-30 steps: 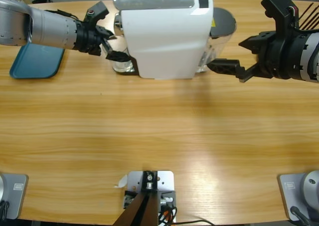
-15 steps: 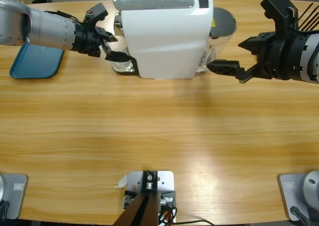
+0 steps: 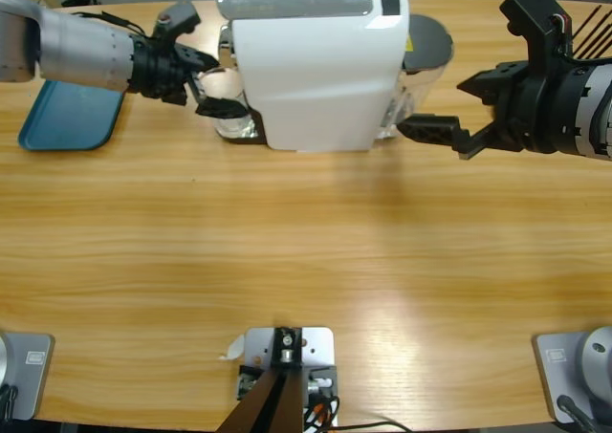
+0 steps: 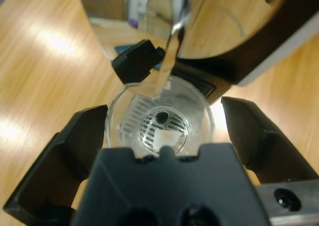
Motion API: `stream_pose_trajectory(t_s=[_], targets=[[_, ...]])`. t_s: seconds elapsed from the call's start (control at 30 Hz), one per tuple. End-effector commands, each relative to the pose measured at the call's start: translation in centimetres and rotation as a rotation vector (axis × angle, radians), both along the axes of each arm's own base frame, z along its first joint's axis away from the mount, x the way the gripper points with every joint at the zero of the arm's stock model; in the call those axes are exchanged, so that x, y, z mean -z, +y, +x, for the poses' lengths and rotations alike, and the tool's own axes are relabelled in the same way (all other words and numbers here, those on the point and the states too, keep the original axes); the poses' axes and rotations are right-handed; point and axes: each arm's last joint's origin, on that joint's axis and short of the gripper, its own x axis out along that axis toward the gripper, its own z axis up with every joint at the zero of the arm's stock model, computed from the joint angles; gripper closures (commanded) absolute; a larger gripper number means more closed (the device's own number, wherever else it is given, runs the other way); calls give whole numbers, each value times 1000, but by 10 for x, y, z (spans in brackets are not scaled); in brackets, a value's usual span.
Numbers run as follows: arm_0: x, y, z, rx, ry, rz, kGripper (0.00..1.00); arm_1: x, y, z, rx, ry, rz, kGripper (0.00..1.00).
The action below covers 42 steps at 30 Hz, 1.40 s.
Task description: Pour coffee
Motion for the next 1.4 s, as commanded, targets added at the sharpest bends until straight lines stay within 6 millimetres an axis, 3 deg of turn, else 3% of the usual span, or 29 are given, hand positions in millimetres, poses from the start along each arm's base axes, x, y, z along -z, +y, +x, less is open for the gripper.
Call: stream_pose_trajectory(t_s=[0.03, 0.23, 0.37, 0.53, 0.57, 0.6, 0.63, 0.67, 0.7, 0.8, 0.97, 1.4], targets=[[-19, 20, -17, 13, 5, 1, 9, 5, -5, -1, -1, 9, -11, 0], [-34, 38, -46, 2, 0, 15, 9, -6, -9, -3, 26, -8, -30, 0], [-50, 68, -71, -107, 18, 103, 9, -43, -2, 14, 35, -7, -86, 0], [-80, 94, -118, -195, 19, 167, 9, -96, 3, 58, 85, -31, -87, 19], [-84, 98, -126, -213, 29, 178, 9, -100, 8, 64, 68, -36, -86, 99], [-85, 102, -133, -227, 43, 195, 9, -101, 15, 71, 40, -34, -87, 270], [-86, 106, -140, -236, 55, 213, 9, -102, 21, 77, 9, -33, -79, 494], [-87, 110, -147, -245, 74, 227, 9, -105, 26, 82, -7, -29, -63, 796], [-87, 113, -155, -265, 93, 239, 9, -107, 30, 88, -9, -20, -61, 998], [-90, 124, -174, -327, 131, 253, 9, -108, 40, 106, -8, 21, -89, 1000], [-88, 131, -188, -374, 186, 274, 9, -103, 58, 129, -35, 93, -157, 1000], [-82, 130, -183, -387, 207, 311, 9, -87, 62, 151, -22, 149, -205, 1000]])
